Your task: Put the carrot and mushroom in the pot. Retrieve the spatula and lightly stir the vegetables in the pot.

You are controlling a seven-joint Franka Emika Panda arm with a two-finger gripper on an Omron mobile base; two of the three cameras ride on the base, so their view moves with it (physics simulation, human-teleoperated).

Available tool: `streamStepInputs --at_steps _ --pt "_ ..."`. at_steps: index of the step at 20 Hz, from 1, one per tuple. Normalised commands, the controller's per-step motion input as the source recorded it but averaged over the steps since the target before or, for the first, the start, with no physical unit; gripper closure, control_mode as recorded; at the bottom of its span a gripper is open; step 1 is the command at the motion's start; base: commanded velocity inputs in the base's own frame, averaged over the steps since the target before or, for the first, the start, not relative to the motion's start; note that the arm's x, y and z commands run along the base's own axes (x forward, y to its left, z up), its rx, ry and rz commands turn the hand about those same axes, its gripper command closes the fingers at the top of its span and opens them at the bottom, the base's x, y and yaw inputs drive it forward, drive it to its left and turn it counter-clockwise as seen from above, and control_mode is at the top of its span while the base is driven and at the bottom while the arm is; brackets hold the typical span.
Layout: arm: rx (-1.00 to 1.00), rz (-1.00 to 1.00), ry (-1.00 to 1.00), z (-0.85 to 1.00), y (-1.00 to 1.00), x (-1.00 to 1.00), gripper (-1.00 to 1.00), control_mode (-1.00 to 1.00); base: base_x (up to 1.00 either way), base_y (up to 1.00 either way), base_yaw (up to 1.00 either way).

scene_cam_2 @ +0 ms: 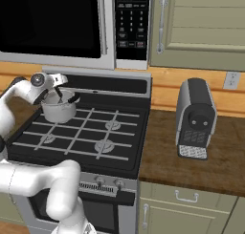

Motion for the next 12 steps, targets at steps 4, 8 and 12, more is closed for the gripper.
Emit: streamStepInputs --at_steps 4,8,12 --pt "0.27 -0.07 0.62 -0.20 0.00 0.00 1.00 -1.00 0.00 0.00 0.00" --pt "0.15 0.00 0.41 -0.70 0.08 -0.08 1.00 -1.00 0.00 0.00 0.00" --pt "-0.01 0.00 0.06 -0.77 0.00 0.01 1.00 -1.00 0.00 0.00 0.00"
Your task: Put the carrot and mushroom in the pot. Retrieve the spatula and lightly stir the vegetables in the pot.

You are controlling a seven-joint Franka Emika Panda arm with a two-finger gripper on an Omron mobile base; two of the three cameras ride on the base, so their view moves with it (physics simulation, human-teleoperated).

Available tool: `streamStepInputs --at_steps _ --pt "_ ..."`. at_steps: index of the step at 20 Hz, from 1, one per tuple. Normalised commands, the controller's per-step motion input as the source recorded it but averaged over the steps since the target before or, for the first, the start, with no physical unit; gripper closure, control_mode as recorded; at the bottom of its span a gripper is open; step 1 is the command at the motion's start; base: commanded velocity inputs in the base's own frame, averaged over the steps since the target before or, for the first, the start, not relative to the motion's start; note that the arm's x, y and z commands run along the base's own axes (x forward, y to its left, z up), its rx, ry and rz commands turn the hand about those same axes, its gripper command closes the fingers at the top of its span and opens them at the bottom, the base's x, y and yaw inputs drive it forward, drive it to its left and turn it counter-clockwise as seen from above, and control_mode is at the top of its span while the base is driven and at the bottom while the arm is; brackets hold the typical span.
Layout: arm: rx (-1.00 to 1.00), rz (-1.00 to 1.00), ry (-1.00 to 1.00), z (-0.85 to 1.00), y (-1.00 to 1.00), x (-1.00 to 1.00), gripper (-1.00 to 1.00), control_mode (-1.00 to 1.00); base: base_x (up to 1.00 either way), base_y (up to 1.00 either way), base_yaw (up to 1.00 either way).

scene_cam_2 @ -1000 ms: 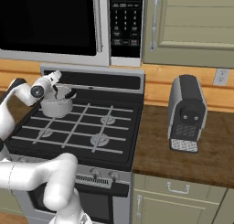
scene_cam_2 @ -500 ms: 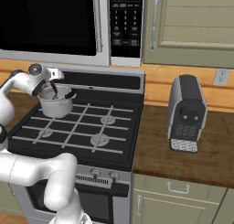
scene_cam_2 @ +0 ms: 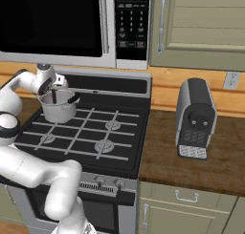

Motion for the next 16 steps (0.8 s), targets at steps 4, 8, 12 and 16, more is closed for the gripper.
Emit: streamStepInputs --at_steps 4,8,12,16 --pt "-0.20 0.00 -0.05 -0.27 -0.16 0.00 1.00 -1.00 0.00 0.00 0.00" --pt "-0.34 0.00 -0.20 -0.01 -0.29 -0.04 1.00 -1.00 0.00 0.00 0.00" --pt "-0.26 -0.01 -0.16 -0.01 -0.27 0.06 1.00 -1.00 0.00 0.00 0.00" --pt "-0.10 0.00 -0.13 -0.10 -0.04 0.21 1.00 -1.00 0.00 0.00 0.00"
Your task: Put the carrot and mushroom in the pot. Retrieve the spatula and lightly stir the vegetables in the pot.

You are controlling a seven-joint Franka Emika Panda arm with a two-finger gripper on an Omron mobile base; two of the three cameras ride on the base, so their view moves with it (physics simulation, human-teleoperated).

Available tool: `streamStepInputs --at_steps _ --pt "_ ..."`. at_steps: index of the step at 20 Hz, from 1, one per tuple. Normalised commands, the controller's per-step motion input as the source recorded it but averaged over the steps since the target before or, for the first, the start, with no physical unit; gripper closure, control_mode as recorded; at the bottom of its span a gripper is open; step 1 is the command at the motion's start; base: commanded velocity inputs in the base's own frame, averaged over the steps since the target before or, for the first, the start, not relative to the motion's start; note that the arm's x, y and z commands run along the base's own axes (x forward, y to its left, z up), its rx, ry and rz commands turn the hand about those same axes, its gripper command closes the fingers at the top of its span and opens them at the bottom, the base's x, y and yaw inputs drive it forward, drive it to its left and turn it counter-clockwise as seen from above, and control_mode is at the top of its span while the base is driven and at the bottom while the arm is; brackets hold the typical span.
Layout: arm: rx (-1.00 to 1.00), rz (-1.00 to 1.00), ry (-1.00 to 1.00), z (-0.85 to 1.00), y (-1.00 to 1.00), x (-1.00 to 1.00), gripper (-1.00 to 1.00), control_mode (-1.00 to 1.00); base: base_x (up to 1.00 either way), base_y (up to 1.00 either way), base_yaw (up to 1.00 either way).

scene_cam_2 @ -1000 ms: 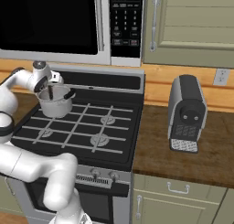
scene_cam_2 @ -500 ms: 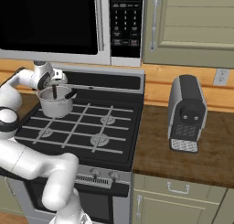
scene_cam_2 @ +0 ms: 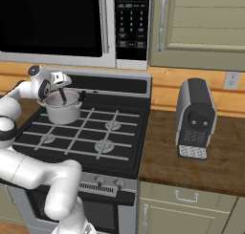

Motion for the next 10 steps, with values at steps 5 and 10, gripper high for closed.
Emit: streamStepInputs --at_steps 5,10 --pt "0.09 0.03 -0.01 -0.06 0.18 0.10 1.00 -1.00 0.00 0.00 0.00" --pt "0.17 0.18 -0.02 -0.26 0.58 -0.07 1.00 -1.00 0.00 0.00 0.00"
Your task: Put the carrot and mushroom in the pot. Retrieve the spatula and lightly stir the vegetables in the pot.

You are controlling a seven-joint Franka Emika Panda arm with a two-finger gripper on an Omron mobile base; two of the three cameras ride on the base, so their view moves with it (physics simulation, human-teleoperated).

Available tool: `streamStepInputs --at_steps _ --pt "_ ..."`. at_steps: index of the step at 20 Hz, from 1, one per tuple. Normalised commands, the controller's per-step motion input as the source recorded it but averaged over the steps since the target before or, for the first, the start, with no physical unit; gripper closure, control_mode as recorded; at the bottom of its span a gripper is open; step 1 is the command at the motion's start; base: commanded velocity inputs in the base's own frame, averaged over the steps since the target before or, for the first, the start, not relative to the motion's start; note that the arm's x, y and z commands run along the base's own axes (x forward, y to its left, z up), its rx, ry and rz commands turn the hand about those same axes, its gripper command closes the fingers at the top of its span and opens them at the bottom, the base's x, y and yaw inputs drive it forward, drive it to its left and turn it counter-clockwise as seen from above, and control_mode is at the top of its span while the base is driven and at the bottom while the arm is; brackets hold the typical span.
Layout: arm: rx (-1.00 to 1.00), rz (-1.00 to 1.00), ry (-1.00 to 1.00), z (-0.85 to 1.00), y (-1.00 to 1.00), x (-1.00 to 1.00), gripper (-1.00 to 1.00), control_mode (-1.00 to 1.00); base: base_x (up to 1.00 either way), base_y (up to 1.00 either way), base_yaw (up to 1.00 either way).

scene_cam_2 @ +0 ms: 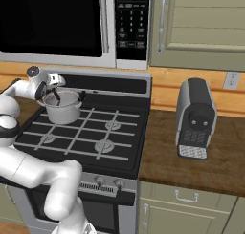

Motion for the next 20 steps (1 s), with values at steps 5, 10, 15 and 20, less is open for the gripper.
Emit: streamStepInputs --at_steps 5,10,15,20 --pt "0.00 0.20 -0.09 -0.31 0.07 0.13 1.00 -1.00 0.00 0.00 0.00" --pt "0.09 0.17 -0.05 -0.04 0.01 0.17 1.00 -1.00 0.00 0.00 0.00" --pt "-0.11 0.05 -0.21 -0.06 -0.28 0.29 1.00 -1.00 0.00 0.00 0.00" --pt "-0.11 0.01 -0.15 -0.41 -0.11 0.05 1.00 -1.00 0.00 0.00 0.00"
